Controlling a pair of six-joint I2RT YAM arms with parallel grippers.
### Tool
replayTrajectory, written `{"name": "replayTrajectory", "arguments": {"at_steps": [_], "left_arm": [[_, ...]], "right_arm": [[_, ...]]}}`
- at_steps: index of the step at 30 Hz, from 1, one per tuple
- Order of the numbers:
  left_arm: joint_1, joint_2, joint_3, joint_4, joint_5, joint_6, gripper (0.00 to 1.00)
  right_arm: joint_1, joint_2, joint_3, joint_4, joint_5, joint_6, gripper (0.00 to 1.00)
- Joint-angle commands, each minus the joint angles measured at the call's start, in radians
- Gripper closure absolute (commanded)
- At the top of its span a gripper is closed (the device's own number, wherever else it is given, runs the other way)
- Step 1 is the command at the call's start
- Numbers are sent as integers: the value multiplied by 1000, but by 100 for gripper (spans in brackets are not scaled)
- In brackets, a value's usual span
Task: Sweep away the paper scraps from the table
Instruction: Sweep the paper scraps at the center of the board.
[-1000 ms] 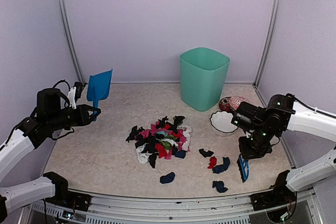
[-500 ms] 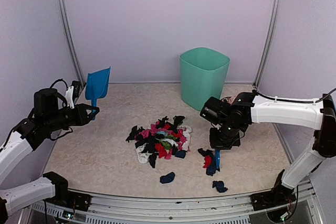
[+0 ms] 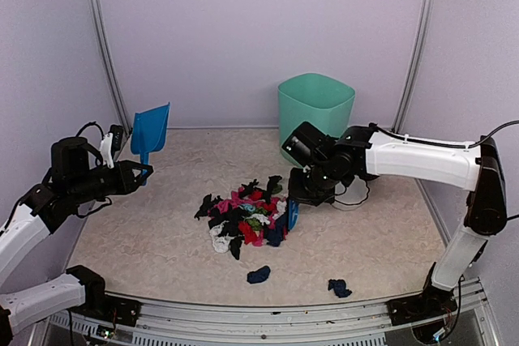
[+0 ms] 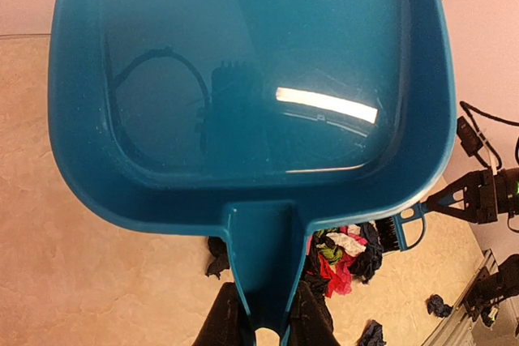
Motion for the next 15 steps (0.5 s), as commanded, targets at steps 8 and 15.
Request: {"name": "replayTrajectory", "arguments": {"at_steps": [8, 15], "left_arm": [[-8, -9, -9, 25, -12, -1, 100], [-20, -2, -9, 25, -8, -1, 100]], "right_arm": [[7, -142, 91, -422, 232, 52, 100], [6, -363, -97, -527, 76, 47, 100]]}}
